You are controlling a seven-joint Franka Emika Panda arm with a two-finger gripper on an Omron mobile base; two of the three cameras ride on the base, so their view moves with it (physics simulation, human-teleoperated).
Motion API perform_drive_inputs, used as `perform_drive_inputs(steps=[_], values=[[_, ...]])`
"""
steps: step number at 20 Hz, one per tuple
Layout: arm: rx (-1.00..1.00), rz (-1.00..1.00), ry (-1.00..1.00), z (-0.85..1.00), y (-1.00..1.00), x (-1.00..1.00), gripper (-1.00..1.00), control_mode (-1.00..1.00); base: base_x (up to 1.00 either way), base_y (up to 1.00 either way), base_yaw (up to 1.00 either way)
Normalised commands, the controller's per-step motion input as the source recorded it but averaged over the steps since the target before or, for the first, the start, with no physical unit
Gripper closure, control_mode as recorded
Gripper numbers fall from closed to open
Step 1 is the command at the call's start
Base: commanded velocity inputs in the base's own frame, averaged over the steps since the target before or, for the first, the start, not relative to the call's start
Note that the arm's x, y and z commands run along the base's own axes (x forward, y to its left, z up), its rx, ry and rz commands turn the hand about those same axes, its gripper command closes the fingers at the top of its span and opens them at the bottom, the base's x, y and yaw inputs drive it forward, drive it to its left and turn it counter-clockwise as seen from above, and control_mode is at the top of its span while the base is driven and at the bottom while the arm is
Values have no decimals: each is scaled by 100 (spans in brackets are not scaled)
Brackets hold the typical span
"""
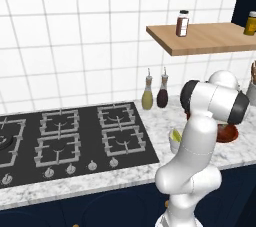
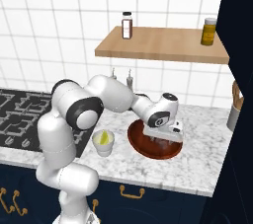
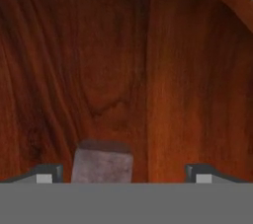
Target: Grab a lemon wedge from the fridge and one ice cube from the ice bowl, and put them in the glass of lemonade.
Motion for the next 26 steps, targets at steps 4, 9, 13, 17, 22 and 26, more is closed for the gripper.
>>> perform_drive_inputs(steps=[4,9,13,17,22,26], values=[[1,0,1,-2,0,-31,-100,-100,0,0,0],[0,1,0,0,1,-20,-100,-100,0,0,0],[0,6,0,-6,26,-7,-100,-100,0,0,0],[0,6,0,0,40,-33,-100,-100,0,0,0],[0,4,0,5,27,-28,-100,-100,0,0,0],[0,2,0,17,31,-7,-100,-100,0,0,0]])
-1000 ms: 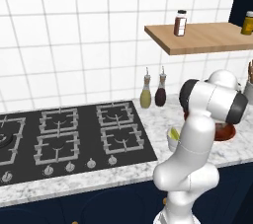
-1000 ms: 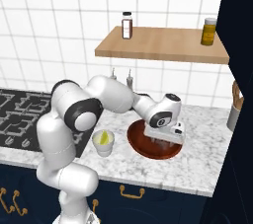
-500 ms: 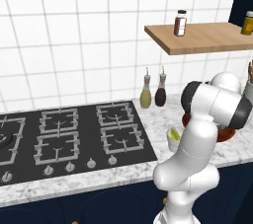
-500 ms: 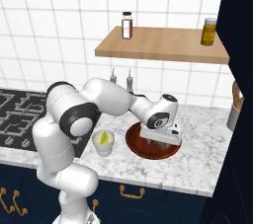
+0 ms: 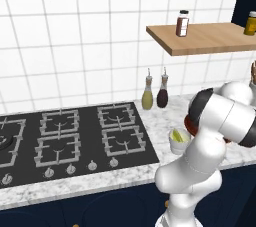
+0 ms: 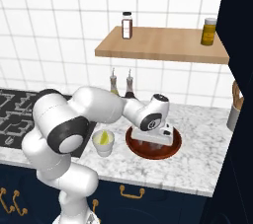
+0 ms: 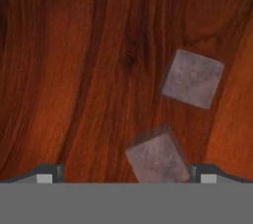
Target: Grab a lemon wedge from the fridge and one ice cube from the ice bowl, and put them in the glass of lemonade.
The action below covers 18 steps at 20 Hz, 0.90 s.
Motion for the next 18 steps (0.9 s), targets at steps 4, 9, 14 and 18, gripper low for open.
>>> perform_drive_inputs(steps=[4,9,14,18], values=[[0,0,0,-1,13,0,-100,-100,0,0,0],[0,0,-6,-6,-1,-2,-100,-100,0,0,0],[0,0,-10,-2,0,0,-100,-100,0,0,0],[0,0,-2,0,0,0,-100,-100,0,0,0]])
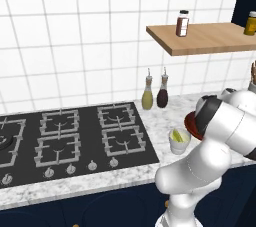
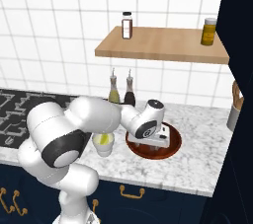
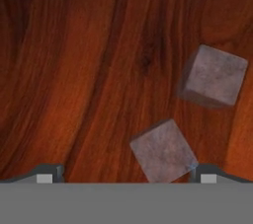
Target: Grab a lemon wedge from the fridge and one ice cube from the ice bowl, and put them in the glass of lemonade.
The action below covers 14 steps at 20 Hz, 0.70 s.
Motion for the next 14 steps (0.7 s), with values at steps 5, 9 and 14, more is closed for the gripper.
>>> perform_drive_inputs(steps=[5,9,14], values=[[0,0,0,-1,0,1,-100,-100,0,0,0],[0,0,0,0,0,0,-100,-100,0,0,0],[0,0,0,0,0,0,-100,-100,0,0,0]])
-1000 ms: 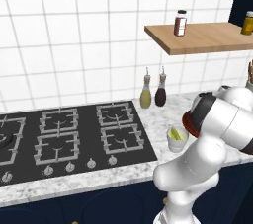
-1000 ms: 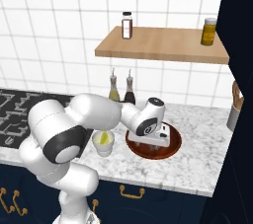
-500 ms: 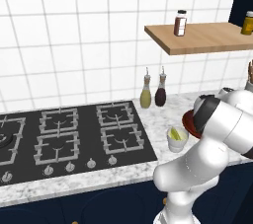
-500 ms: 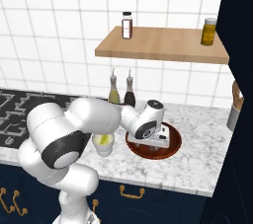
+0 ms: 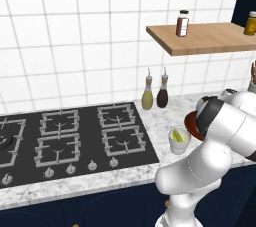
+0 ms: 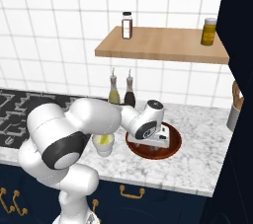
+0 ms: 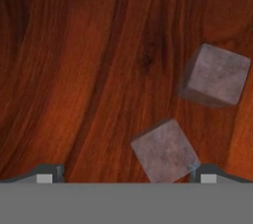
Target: Grab a lemon wedge from the fridge and one ice cube from the ice bowl, and put them in the glass of lemonade.
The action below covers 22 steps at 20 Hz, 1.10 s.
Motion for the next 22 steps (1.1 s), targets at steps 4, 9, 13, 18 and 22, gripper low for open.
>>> perform_drive_inputs(steps=[4,9,13,18,22], values=[[0,0,0,0,0,0,-100,-100,0,0,0],[0,0,0,0,-3,15,-100,-100,0,0,0],[0,0,0,0,-15,0,-100,-100,0,0,0],[0,0,0,0,0,13,-100,-100,0,0,0],[0,-1,0,-9,-8,4,-100,-100,0,0,0]])
